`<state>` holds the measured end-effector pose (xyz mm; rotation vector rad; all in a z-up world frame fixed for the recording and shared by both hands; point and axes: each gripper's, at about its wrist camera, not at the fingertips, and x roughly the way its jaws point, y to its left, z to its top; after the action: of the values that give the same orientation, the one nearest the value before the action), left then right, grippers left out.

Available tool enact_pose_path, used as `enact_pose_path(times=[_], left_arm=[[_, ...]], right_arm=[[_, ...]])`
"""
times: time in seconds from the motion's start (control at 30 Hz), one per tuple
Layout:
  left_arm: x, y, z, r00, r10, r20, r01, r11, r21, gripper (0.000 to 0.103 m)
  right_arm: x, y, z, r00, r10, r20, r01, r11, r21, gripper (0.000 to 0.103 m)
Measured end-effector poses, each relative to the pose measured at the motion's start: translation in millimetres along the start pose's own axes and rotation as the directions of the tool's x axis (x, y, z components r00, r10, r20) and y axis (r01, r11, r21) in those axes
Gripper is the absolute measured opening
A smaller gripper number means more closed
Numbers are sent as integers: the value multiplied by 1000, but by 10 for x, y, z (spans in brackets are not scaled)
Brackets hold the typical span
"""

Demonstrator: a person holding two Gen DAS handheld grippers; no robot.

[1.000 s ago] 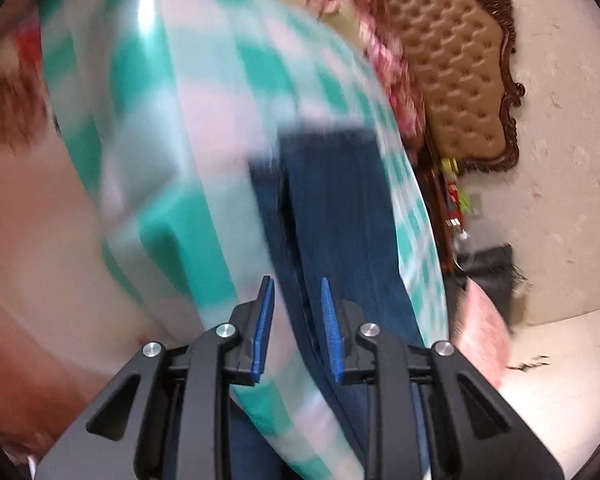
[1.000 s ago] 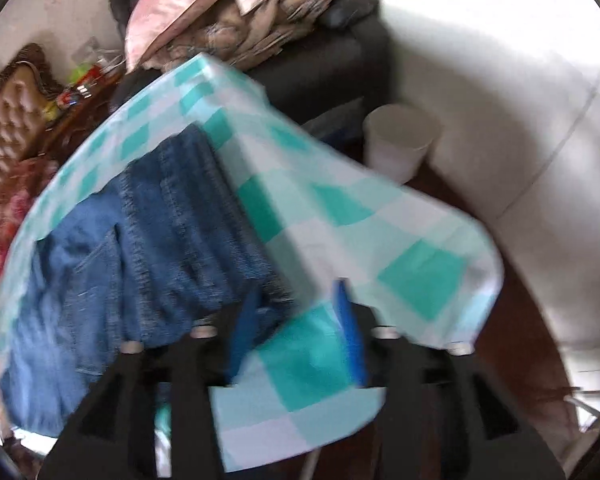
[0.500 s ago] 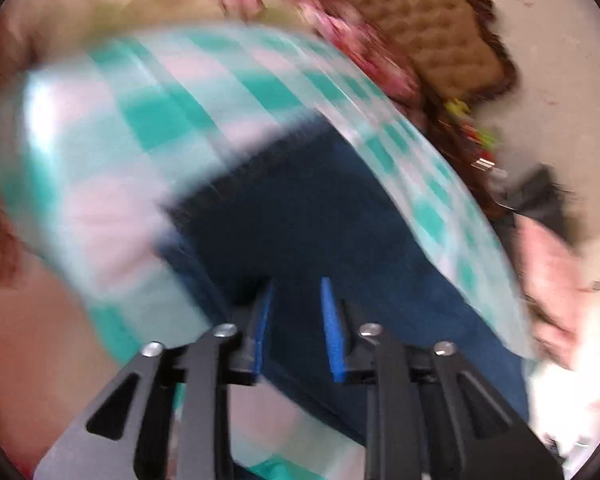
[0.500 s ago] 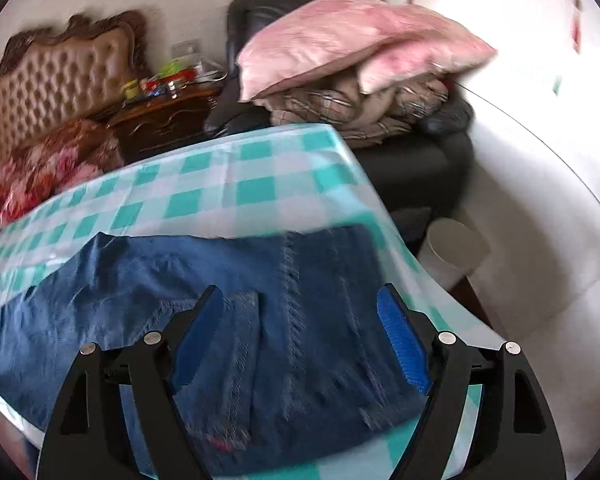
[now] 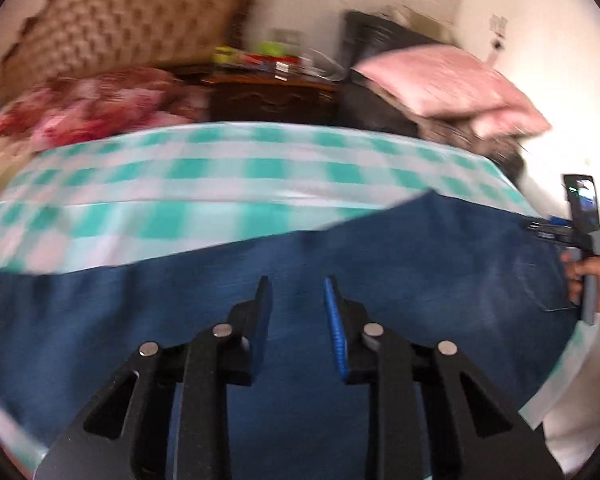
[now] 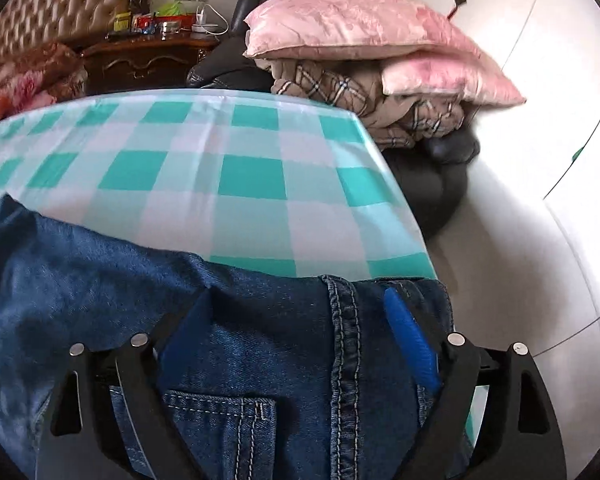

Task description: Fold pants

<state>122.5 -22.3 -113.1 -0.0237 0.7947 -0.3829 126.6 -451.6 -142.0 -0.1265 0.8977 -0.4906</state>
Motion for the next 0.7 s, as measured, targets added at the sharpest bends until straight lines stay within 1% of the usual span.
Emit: enact_pose_path(times=[0.03,0.07,0.1,0.13,0.17,0.2,0.23,0.3,0.33,0.4,0.43,0.47,0.5,0.53,0.57,0.6,0.63,0.67,0.7], left_arm=[[113,-72,36,1000,-12,-9,12,1000,5,22],[210,-116,59,999,-24,-23,24,1000,6,22],[398,-120,81,997,-40,-65,40,999,-3,22],[504,-166,73,996,-22,-91,22,1000,-6,22],[639,-135,77,992,22,-120,-24,1000,-13,19],[715,-14,60,988,61,-145,-66,997,-33,16],[722,194,59,988,67,-141,-81,992,-92,2],[660,424,59,988,85,-133,-106,981,-163,2],[604,486,65,987,106,-119,-125,978,-165,3],[490,439,79,996,48,-72,-57,990,-130,7],[465,366,86,998,-7,-57,1,995,-103,13],[486,287,108,998,-31,-58,27,997,-72,21],[570,198,117,997,-34,-75,33,999,-24,23],[646,114,140,995,-37,-90,37,999,3,23],[742,114,155,994,-36,-106,38,999,19,23],[820,121,192,993,-27,-115,30,999,26,22],[835,199,228,994,11,-108,-9,1000,15,22],[824,313,263,993,69,-97,-71,997,-20,22],[787,448,287,988,129,-86,-135,988,-72,22]], right_arm=[[-3,-16,-30,1000,-3,8,3,1000,10,85],[2,-35,-37,1000,0,13,0,1000,20,85],[6,-55,-47,1000,10,16,-10,999,31,85],[18,-62,-43,1000,13,16,-13,999,36,86],[20,-62,-46,1000,8,17,-9,999,40,87],[25,-59,-35,1000,6,17,-6,999,42,87],[27,-58,-45,1000,3,20,-4,999,45,88],[23,-52,-52,1000,-2,24,1,999,47,88],[21,-39,-51,1000,-10,26,9,999,46,88],[22,-19,-44,999,-22,27,21,999,38,89],[24,-12,-43,999,-25,26,24,999,36,89],[27,-12,-43,999,-25,25,24,999,36,89],[27,-10,-41,999,-25,25,24,999,38,89],[27,-8,-41,999,-25,25,24,999,38,89],[26,-2,-43,999,-27,24,26,999,38,89],[28,6,-40,999,-28,24,27,999,38,89],[26,6,-45,999,-30,24,29,999,39,89],[27,6,-45,999,-29,25,28,999,39,89],[27,5,-46,999,-30,25,29,999,39,89]])
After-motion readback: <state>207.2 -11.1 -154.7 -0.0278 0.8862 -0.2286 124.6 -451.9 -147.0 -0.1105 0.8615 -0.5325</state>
